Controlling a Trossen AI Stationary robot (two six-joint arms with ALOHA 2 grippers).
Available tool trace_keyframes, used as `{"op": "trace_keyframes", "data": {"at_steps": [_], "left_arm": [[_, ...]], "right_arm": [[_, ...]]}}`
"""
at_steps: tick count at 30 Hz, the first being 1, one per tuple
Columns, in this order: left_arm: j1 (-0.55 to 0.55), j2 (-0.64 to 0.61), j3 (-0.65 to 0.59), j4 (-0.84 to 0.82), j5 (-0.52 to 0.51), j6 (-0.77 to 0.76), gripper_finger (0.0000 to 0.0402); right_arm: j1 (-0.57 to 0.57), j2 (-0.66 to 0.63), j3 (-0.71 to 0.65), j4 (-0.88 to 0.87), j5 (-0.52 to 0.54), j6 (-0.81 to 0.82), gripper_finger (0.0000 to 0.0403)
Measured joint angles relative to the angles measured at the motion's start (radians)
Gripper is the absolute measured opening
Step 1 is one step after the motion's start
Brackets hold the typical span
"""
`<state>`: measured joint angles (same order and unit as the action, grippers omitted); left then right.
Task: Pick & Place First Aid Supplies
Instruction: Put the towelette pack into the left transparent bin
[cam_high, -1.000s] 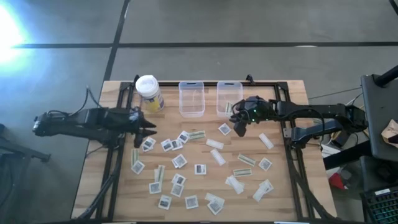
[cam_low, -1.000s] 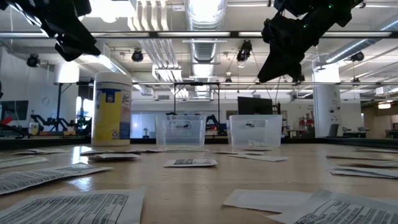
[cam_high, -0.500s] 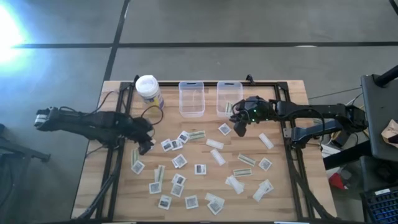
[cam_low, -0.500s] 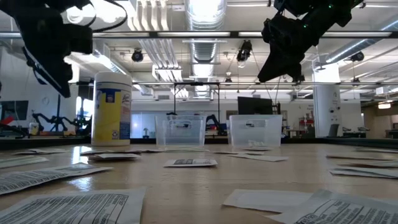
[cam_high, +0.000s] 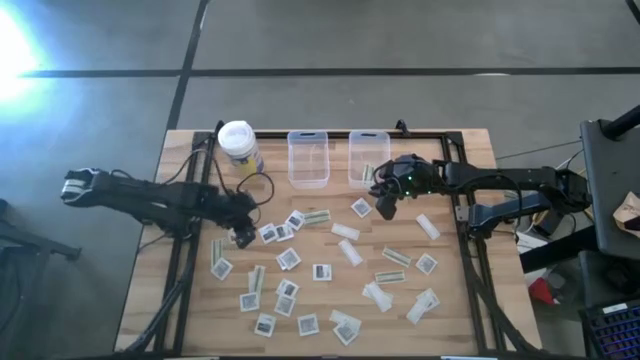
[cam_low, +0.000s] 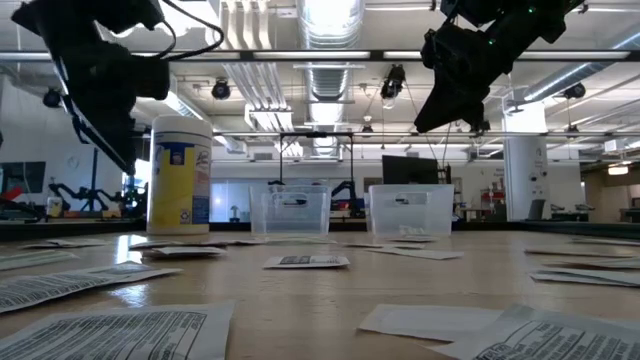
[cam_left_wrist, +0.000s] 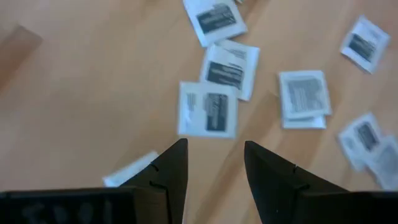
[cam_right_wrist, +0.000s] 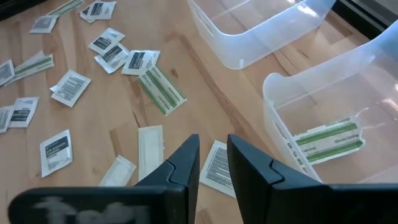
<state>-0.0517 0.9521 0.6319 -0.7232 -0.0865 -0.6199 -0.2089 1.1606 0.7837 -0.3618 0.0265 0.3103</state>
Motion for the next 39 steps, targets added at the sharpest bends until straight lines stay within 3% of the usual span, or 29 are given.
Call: {"op": "trace_keyframes", "data": {"at_steps": [6,16,23,31,39], "left_arm": [[-0.022,0.097,0.000,0.117,-0.021,0.061,0.0149],[-0.170,0.256,0.000,0.301,-0.036,0.143,0.0149],[-0.253,0.342,0.008,0.301,-0.171,0.170,0.0149],[-0.293,0.478,0.103,0.245,-0.273,0.201,0.0149],[-0.293,0.573,0.121,0.207,-0.315,0.139,0.0149]], "right_arm": [[0.000,0.000,0.000,0.000,0.000,0.000,0.0068],[0.000,0.000,-0.001,0.000,0.000,-0.004,0.0080],[0.000,0.000,-0.001,0.000,0.000,-0.007,0.0077],[0.000,0.000,-0.001,0.001,0.000,-0.008,0.0069],[0.000,0.000,-0.001,0.001,0.000,-0.008,0.0081]]}}
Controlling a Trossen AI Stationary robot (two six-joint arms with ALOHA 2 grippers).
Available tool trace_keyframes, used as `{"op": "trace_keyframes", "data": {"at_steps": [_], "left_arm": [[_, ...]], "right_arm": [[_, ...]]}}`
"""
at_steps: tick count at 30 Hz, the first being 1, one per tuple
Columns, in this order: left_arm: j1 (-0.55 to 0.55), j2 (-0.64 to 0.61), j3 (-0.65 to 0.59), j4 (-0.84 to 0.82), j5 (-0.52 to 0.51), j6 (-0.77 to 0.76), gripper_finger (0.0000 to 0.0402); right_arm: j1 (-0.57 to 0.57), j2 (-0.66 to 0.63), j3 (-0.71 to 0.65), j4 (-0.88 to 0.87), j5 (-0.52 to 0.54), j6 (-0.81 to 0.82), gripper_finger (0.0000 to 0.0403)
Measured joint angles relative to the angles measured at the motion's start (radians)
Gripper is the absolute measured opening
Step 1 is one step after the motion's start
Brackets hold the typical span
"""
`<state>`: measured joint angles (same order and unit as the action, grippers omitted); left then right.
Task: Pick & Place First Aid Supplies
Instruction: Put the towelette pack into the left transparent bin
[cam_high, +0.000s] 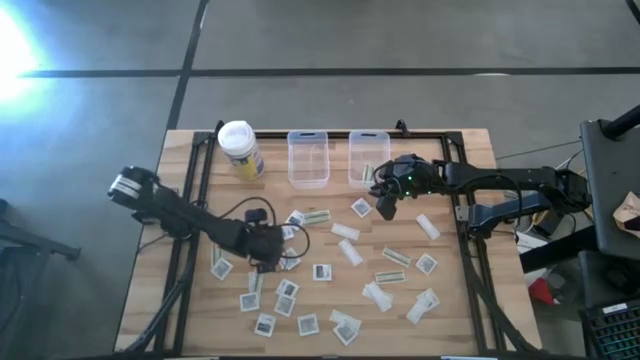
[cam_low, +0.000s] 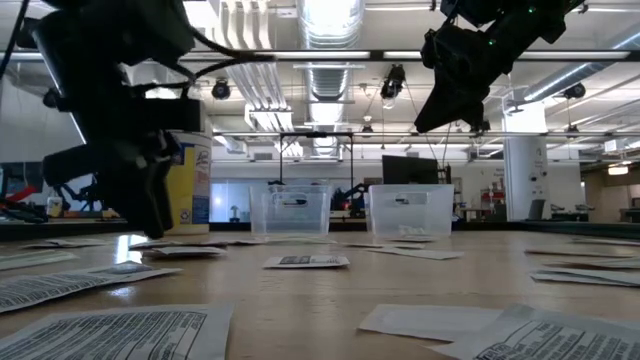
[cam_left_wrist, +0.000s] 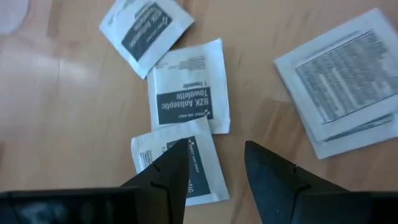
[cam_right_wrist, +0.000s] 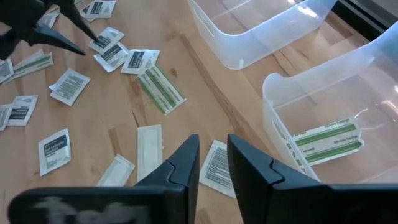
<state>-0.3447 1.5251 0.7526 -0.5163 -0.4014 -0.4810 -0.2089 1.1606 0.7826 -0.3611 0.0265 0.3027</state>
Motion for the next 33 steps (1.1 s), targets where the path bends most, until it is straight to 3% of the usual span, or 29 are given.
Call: {"op": "trace_keyframes", "data": {"at_steps": [15,33], "left_arm": [[0.011,0.042,-0.029,0.012,-0.043,-0.056,0.0145],[0.043,0.044,-0.057,0.003,-0.045,0.025,0.0068]], "right_arm": [[0.000,0.000,0.000,0.000,0.000,-0.011,0.0068],[0.000,0.000,0.000,0.000,-0.001,-0.007,0.0070]]}}
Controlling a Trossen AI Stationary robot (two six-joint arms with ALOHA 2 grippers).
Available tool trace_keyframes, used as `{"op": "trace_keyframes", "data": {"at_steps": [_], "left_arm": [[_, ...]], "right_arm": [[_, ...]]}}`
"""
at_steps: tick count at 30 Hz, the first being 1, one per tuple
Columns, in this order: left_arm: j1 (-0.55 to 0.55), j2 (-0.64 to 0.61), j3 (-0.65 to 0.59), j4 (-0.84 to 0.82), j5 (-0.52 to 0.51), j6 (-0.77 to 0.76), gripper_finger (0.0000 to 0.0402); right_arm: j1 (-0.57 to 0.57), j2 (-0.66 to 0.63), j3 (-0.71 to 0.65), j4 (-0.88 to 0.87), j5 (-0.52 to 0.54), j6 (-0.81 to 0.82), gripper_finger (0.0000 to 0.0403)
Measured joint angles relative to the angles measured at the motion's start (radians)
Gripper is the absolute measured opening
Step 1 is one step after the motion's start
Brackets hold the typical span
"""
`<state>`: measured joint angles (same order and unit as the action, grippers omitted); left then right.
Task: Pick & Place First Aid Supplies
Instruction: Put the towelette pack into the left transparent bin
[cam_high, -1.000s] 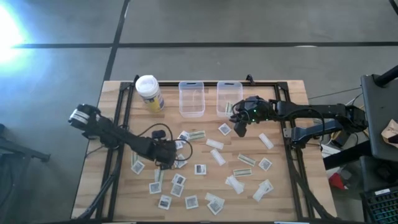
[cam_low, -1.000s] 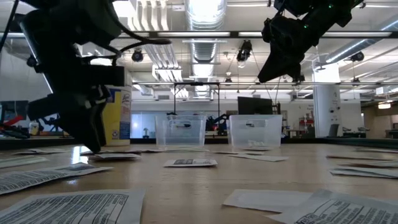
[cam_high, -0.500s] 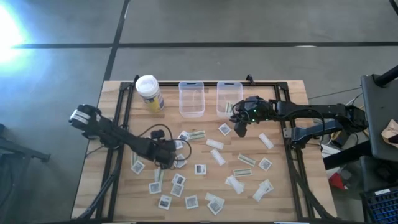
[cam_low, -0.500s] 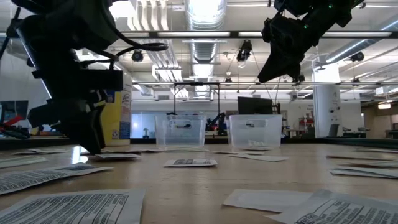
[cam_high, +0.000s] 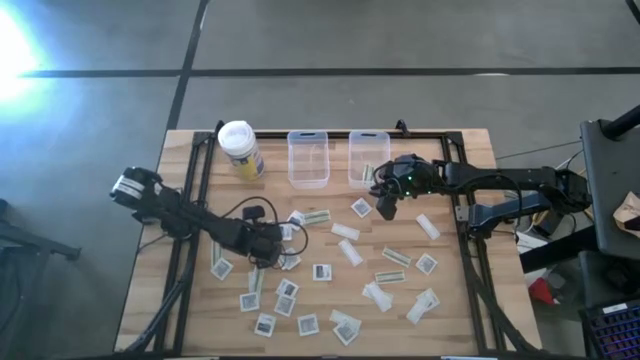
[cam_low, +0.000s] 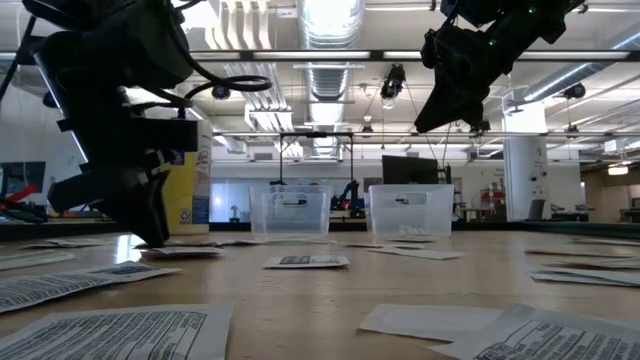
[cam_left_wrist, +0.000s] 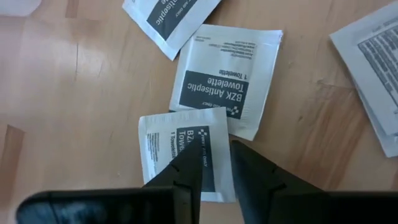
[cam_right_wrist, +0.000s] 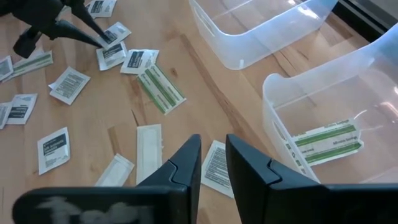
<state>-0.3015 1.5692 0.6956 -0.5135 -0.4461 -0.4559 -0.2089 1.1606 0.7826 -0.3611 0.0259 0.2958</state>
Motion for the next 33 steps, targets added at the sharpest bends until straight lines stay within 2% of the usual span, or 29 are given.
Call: {"op": "trace_keyframes", "data": {"at_steps": [12,22,33], "left_arm": [[0.010,0.001,-0.064,0.028,-0.010,0.050,0.0003],[0.002,-0.017,-0.043,0.020,-0.038,0.066,0.0000],[-0.007,-0.172,-0.031,0.005,-0.063,0.058,0.0000]], "right_arm": [[0.009,0.000,0.000,0.000,-0.003,0.000,0.0069],[0.010,0.000,0.000,0.000,-0.004,0.000,0.0068],[0.010,0.000,0.000,0.000,-0.004,0.000,0.0059]]}}
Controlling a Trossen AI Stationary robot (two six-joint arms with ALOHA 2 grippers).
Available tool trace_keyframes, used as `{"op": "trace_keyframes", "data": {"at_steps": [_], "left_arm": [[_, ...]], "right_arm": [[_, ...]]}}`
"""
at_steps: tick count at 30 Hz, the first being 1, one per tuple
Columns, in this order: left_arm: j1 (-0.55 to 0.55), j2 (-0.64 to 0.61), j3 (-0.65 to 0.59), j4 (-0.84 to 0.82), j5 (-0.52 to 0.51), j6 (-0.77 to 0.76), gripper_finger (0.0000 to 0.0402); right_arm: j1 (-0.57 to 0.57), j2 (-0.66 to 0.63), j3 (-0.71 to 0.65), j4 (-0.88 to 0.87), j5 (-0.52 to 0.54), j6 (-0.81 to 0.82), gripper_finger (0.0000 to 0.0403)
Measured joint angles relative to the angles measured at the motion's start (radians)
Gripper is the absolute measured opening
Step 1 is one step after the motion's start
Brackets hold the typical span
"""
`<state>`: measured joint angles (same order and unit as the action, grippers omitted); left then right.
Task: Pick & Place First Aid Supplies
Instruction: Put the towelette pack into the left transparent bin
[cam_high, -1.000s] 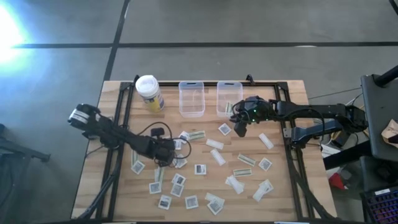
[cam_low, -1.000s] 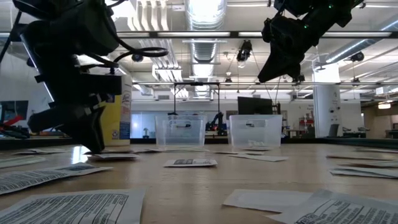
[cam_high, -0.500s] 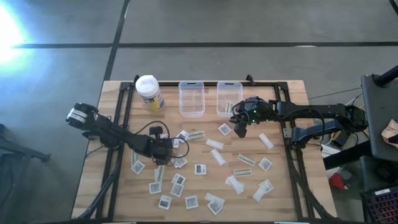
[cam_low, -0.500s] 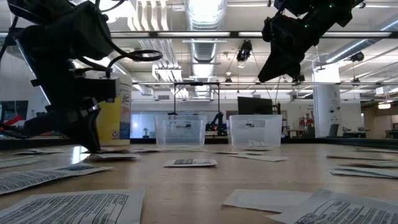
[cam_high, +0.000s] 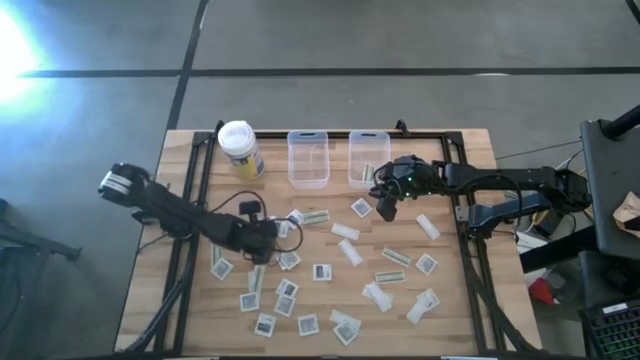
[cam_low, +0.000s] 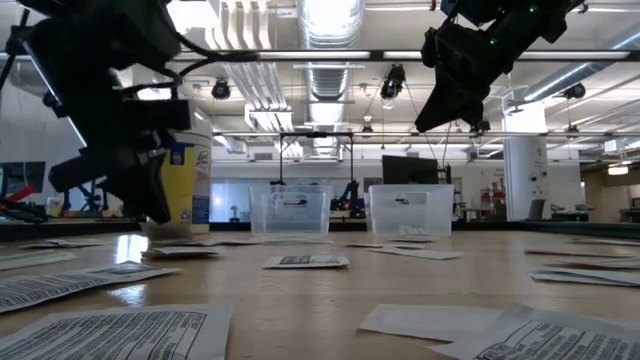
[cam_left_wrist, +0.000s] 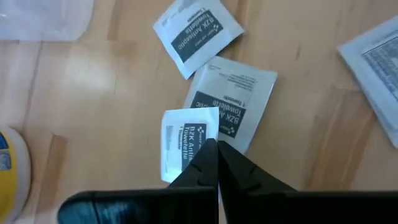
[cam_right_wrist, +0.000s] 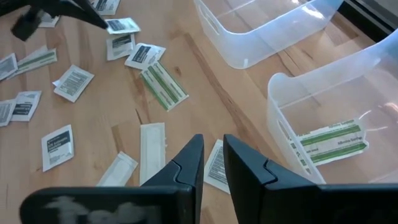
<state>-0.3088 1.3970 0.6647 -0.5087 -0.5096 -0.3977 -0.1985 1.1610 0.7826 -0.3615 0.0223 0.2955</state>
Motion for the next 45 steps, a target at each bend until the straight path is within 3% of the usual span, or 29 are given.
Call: {"op": "trace_keyframes", "data": {"at_steps": [9,17,21,27,31,37,45], "left_arm": [[0.000,-0.107,0.000,-0.006,-0.016,-0.002,0.0000],[0.005,-0.122,0.001,-0.005,0.024,0.006,0.0001],[0.006,-0.115,0.001,-0.002,0.026,-0.006,0.0024],[0.006,-0.062,0.002,0.007,0.032,-0.041,0.0109],[0.005,-0.001,0.009,0.009,0.102,-0.033,0.0143],[0.000,0.091,0.010,0.009,0.087,-0.002,0.0143],[-0.003,0.125,0.014,0.012,0.029,0.000,0.0128]], "right_arm": [[0.000,0.000,0.000,0.000,0.000,0.000,0.0062],[0.000,0.000,0.000,0.000,0.000,0.000,0.0058],[0.000,0.000,0.000,0.000,0.000,0.000,0.0063],[0.000,0.000,0.000,0.000,0.000,0.000,0.0066],[0.000,0.000,0.000,0.000,0.000,0.000,0.0059],[0.000,0.000,0.000,0.000,0.000,-0.003,0.0054],[0.000,0.000,0.000,0.000,0.000,-0.004,0.0053]]}}
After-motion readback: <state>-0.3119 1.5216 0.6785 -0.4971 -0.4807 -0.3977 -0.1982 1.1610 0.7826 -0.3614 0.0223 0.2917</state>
